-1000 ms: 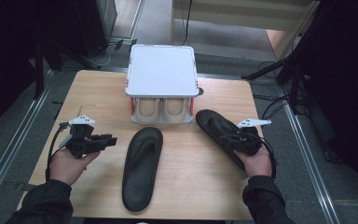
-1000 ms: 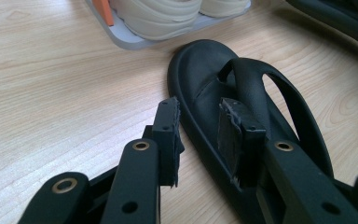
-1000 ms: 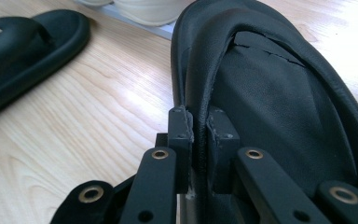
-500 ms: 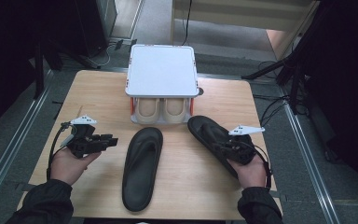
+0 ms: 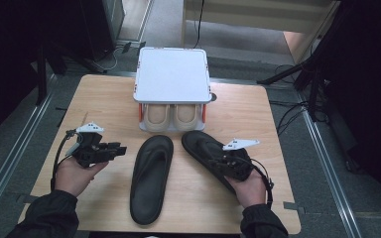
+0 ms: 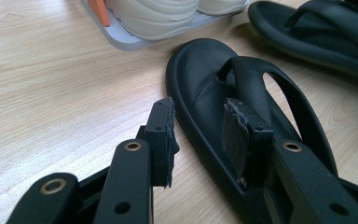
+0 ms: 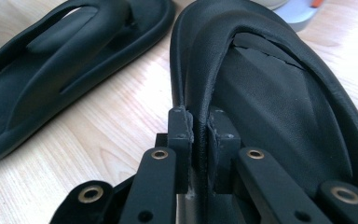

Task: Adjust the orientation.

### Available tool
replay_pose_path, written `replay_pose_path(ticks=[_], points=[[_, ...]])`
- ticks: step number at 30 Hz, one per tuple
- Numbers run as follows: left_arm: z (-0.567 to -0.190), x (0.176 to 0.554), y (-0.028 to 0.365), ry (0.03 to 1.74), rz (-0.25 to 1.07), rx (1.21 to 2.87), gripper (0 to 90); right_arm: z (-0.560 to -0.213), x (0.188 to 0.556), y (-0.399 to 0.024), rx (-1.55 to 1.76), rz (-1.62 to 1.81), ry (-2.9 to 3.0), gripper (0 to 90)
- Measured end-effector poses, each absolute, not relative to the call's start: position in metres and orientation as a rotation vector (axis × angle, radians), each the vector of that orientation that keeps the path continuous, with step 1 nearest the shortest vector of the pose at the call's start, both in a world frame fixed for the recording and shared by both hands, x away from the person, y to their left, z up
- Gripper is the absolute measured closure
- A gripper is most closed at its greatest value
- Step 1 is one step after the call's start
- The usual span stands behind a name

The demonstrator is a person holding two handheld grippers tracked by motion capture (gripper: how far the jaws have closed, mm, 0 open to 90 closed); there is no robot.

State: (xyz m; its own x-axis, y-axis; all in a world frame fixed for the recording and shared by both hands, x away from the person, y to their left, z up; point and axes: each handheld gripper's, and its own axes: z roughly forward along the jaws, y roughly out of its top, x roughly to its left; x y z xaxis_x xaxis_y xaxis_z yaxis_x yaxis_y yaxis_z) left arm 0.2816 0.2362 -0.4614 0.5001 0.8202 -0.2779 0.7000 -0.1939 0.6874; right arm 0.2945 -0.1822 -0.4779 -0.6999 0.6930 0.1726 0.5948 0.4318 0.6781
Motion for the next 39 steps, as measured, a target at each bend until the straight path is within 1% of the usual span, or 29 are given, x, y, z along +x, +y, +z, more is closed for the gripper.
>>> replay_pose_path(ticks=[16, 23, 26, 32, 33, 36, 39], points=[[-0.462, 0.282, 0.234, 1.236, 0.199, 1.958, 62.0, -0.497, 0.292, -0.155, 1.117, 1.052, 2.572, 82.3], [-0.463, 0.282, 0.233, 1.232, 0.201, 1.958, 61.7, -0.502, 0.291, -0.149, 1.136, 1.088, 2.583, 81.4], [-0.463, 0.282, 0.233, 1.231, 0.202, 1.959, 61.7, -0.502, 0.291, -0.149, 1.137, 1.11, 2.57, 73.7], [-0.462, 0.281, 0.235, 1.235, 0.21, 1.956, 61.8, -0.493, 0.29, -0.156, 1.134, 1.169, 2.541, 70.5], [-0.462, 0.281, 0.235, 1.233, 0.211, 1.957, 61.8, -0.489, 0.29, -0.159, 1.135, 1.196, 2.529, 70.9], [-0.462, 0.281, 0.236, 1.238, 0.208, 1.953, 61.9, -0.48, 0.289, -0.167, 1.146, 1.251, 2.502, 77.6], [-0.462, 0.281, 0.235, 1.236, 0.209, 1.957, 62.0, -0.475, 0.293, -0.179, 1.147, 1.259, 2.485, 90.0]])
